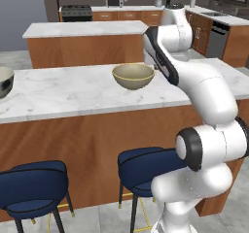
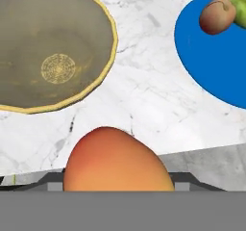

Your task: Take the fruits from the plate on the dining counter and place two fruits in each bowl.

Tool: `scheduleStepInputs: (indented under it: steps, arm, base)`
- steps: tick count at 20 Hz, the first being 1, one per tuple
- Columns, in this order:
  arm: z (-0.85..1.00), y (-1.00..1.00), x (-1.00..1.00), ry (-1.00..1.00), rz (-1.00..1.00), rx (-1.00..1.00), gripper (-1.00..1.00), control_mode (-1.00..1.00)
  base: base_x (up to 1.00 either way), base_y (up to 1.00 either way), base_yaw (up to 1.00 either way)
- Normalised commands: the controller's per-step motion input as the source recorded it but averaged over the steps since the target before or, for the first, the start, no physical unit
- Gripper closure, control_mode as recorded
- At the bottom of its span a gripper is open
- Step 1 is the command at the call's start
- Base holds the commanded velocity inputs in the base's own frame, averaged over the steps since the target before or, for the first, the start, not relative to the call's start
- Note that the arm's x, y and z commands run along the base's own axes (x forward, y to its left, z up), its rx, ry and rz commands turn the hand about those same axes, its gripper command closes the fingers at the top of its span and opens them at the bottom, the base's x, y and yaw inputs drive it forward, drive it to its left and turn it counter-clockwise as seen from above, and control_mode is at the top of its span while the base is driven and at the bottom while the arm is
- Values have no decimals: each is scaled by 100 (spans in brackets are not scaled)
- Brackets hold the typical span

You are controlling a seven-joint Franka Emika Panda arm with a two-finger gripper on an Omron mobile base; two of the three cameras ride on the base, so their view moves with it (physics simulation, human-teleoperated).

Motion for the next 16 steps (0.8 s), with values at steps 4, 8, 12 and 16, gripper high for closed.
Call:
scheduleStepInputs:
  steps: [4,8,12,16]
  arm:
    - [36,80,36,0,0,7,100,-100]
    - [6,19,42,2,0,7,100,-100]
    - [-21,-5,43,2,-4,6,100,-100]
    - [-54,-16,27,0,-2,4,100,-100]
  base:
    - [0,0,0]
    - [0,0,0]
    - [0,0,0]
    - [0,0,0]
